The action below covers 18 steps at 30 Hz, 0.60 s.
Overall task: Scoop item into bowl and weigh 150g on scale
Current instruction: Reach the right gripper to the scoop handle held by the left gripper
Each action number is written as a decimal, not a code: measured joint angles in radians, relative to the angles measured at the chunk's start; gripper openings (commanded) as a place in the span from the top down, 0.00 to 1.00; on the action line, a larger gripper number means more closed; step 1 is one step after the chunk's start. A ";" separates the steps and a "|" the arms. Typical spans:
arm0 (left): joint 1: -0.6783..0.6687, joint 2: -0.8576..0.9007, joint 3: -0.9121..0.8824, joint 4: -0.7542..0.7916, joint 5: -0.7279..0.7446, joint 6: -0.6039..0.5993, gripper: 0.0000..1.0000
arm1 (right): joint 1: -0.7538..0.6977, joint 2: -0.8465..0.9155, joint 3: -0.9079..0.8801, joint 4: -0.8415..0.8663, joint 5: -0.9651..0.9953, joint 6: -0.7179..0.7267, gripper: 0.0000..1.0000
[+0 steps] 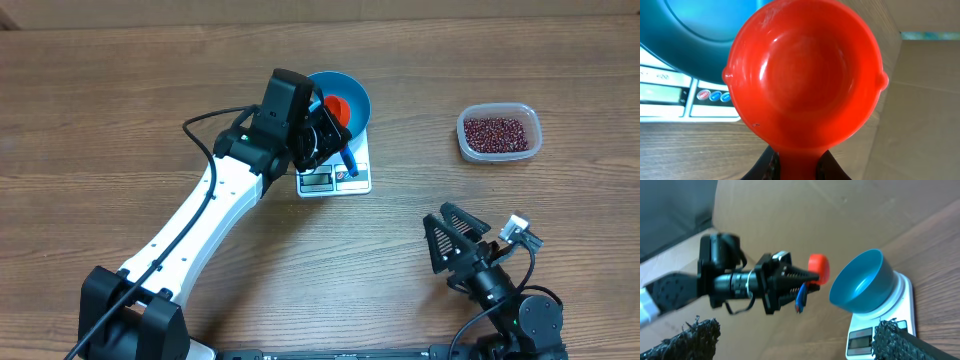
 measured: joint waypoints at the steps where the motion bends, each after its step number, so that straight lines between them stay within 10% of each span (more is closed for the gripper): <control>1: 0.000 0.000 0.000 0.002 0.005 -0.006 0.96 | 0.000 0.001 0.000 0.000 -0.011 -0.011 0.00; 18: 0.000 0.000 0.000 0.018 0.015 -0.095 0.96 | 0.082 0.627 0.336 -0.007 -0.092 -0.273 0.00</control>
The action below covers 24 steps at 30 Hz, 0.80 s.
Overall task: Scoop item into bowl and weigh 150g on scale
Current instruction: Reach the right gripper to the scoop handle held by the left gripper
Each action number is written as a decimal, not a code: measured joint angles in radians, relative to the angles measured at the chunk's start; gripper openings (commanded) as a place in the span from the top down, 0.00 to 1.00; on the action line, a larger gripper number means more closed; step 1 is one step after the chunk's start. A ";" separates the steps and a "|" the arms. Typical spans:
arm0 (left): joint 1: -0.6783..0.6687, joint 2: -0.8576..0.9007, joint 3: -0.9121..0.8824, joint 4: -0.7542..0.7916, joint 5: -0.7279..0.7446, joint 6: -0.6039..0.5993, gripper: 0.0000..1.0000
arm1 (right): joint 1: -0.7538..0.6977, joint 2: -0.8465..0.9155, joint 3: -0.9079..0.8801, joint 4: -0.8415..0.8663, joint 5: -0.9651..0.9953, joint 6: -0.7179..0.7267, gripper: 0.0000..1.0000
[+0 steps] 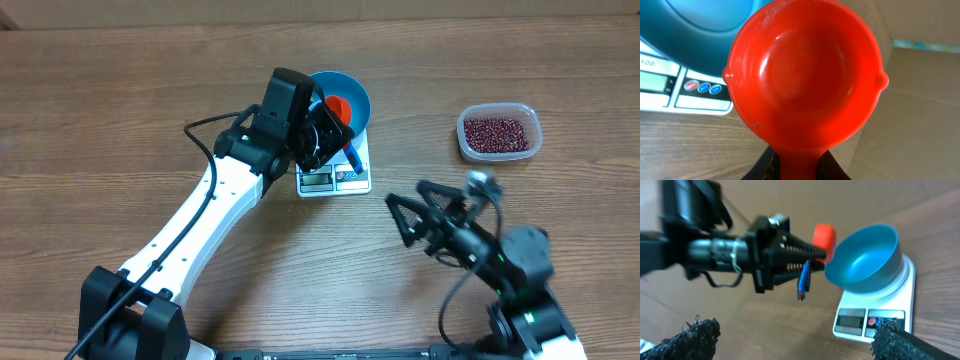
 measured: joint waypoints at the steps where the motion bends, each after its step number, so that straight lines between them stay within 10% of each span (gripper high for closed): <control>1: 0.000 0.000 0.000 0.000 0.000 -0.010 0.96 | 0.016 0.045 0.022 0.000 0.007 -0.012 0.00; 11: 0.000 0.000 0.000 0.000 0.007 -0.108 0.96 | 0.173 0.452 0.208 0.100 0.144 -0.116 0.21; 24: 0.000 0.000 0.000 -0.020 0.013 -0.142 0.96 | 0.179 0.564 0.209 0.253 0.194 -0.132 0.35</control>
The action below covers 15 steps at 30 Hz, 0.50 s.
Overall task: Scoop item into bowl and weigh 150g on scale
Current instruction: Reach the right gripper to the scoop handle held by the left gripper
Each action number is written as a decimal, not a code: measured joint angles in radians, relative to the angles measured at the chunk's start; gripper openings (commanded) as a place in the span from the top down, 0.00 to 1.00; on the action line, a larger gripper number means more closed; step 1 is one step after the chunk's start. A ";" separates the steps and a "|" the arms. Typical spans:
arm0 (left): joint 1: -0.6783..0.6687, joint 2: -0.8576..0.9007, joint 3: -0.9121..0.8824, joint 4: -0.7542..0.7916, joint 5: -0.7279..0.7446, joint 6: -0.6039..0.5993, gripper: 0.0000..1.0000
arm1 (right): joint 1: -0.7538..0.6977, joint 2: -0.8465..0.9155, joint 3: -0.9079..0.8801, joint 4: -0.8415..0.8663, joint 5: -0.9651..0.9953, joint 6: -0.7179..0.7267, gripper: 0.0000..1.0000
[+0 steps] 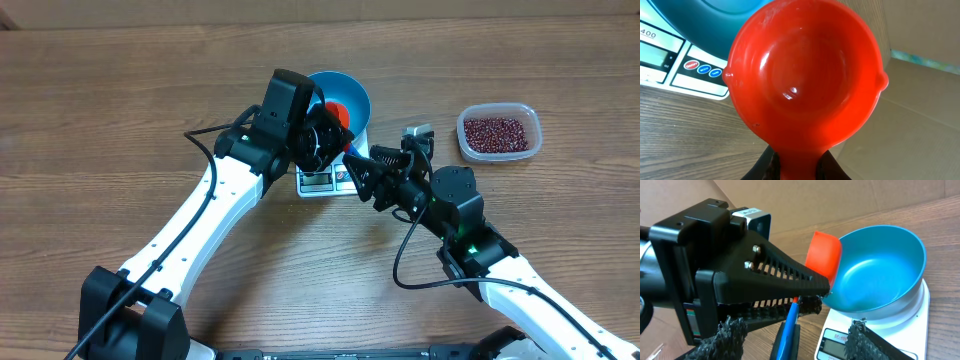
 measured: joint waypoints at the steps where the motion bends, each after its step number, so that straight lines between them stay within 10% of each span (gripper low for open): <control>1: 0.000 0.000 0.000 0.000 0.002 -0.003 0.96 | 0.000 0.006 0.000 0.005 0.002 0.000 0.35; 15: 0.000 0.000 0.000 0.000 0.013 -0.021 0.96 | 0.000 0.068 0.000 0.080 0.018 0.000 0.46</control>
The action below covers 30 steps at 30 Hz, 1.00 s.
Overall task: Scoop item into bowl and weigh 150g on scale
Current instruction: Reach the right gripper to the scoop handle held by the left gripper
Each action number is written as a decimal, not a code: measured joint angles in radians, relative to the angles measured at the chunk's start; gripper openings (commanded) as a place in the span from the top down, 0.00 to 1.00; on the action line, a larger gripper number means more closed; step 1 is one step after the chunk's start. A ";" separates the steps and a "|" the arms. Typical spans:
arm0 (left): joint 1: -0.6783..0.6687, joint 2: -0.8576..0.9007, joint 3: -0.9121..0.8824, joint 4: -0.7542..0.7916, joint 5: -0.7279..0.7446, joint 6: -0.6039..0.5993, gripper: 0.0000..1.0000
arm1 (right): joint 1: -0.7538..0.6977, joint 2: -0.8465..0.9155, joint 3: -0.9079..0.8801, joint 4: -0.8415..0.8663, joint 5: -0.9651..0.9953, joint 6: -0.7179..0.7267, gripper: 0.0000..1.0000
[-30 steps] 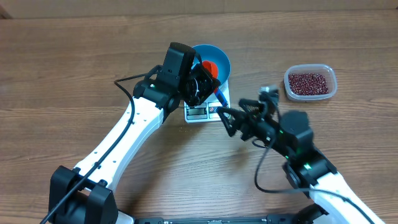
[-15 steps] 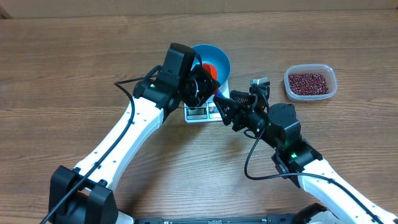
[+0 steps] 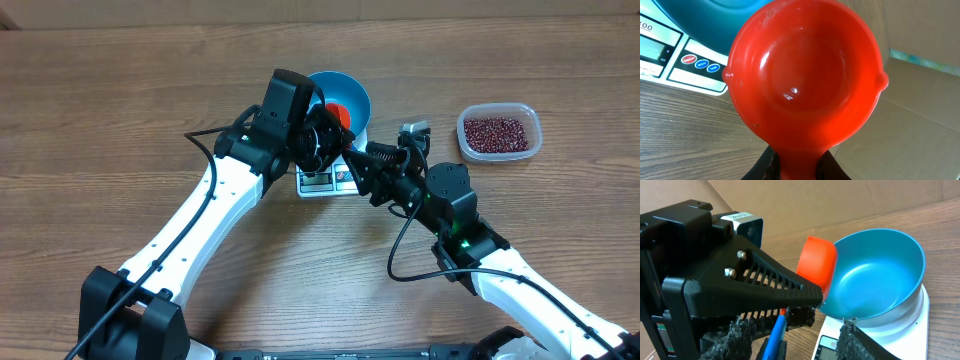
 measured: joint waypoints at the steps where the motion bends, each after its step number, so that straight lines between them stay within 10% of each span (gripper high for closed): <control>1: 0.000 0.000 0.000 0.000 0.000 0.000 0.96 | 0.000 0.000 0.000 0.001 0.001 0.000 0.46; 30: 0.001 0.000 0.000 0.001 -0.016 -0.003 0.96 | 0.006 0.077 0.050 0.021 -0.034 0.037 0.80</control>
